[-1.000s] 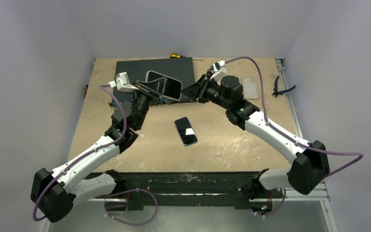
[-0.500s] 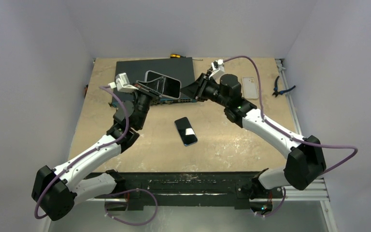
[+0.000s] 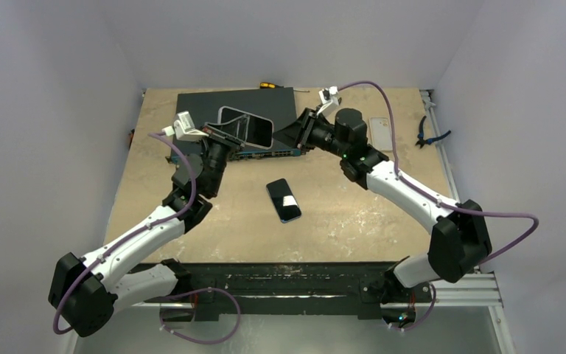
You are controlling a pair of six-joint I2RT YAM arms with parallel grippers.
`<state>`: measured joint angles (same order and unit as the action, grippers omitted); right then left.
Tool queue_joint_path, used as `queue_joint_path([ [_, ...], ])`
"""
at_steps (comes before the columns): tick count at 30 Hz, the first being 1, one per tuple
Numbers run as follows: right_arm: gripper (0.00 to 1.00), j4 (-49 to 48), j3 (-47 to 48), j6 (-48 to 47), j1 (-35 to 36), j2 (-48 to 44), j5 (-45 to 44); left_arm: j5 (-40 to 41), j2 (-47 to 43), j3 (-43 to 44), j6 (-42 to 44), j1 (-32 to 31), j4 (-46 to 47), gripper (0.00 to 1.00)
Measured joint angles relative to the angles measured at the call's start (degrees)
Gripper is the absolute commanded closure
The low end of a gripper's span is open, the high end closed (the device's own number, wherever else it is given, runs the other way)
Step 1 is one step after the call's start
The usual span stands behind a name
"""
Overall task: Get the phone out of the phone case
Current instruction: Remove the phone case from the phone.
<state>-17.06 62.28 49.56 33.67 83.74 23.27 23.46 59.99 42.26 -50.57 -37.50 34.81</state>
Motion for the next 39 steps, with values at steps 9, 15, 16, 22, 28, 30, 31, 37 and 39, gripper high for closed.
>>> queue_joint_path([
  [9, 0.65, 6.43, 3.63, -4.00, 0.07, 0.57, 0.13, 0.20, 0.52, 0.00, -0.11, 0.04, 0.22, 1.00],
  [15, 0.63, -0.57, 0.39, -0.35, 0.04, 1.20, 1.05, 0.44, 0.55, -0.94, -0.90, 0.33, 1.22, 1.00],
  [16, 0.63, -1.68, 0.09, 0.35, 0.00, 1.46, 1.38, 0.50, 0.55, -0.94, -0.90, 0.37, 1.25, 1.00],
  [22, 0.65, -6.82, -0.44, 3.65, -0.39, 2.58, 2.86, 1.70, 0.55, -0.94, -1.29, 0.44, 3.19, 1.00],
  [28, 0.67, 4.76, 6.75, -2.56, -0.35, 3.28, 1.20, 2.40, 1.90, -0.94, -2.05, 0.70, 5.60, 1.00],
  [30, 0.67, 7.26, 7.74, -4.00, -0.31, 3.30, 0.52, 2.40, 2.36, -0.94, -2.47, 0.74, 5.79, 1.00],
  [31, 0.66, 7.96, 7.89, -4.63, -0.26, 3.30, 0.31, 2.36, 2.62, -0.94, -2.58, 0.74, 5.79, 1.00],
  [37, 0.63, 4.37, 5.84, -3.80, -0.26, 3.96, 0.52, 2.60, 3.43, -0.94, -2.54, 0.74, 5.77, 1.00],
  [39, 0.62, 2.03, 5.03, -2.78, -0.26, 4.35, 0.96, 2.99, 3.45, -0.94, -2.49, 0.76, 5.77, 1.00],
])
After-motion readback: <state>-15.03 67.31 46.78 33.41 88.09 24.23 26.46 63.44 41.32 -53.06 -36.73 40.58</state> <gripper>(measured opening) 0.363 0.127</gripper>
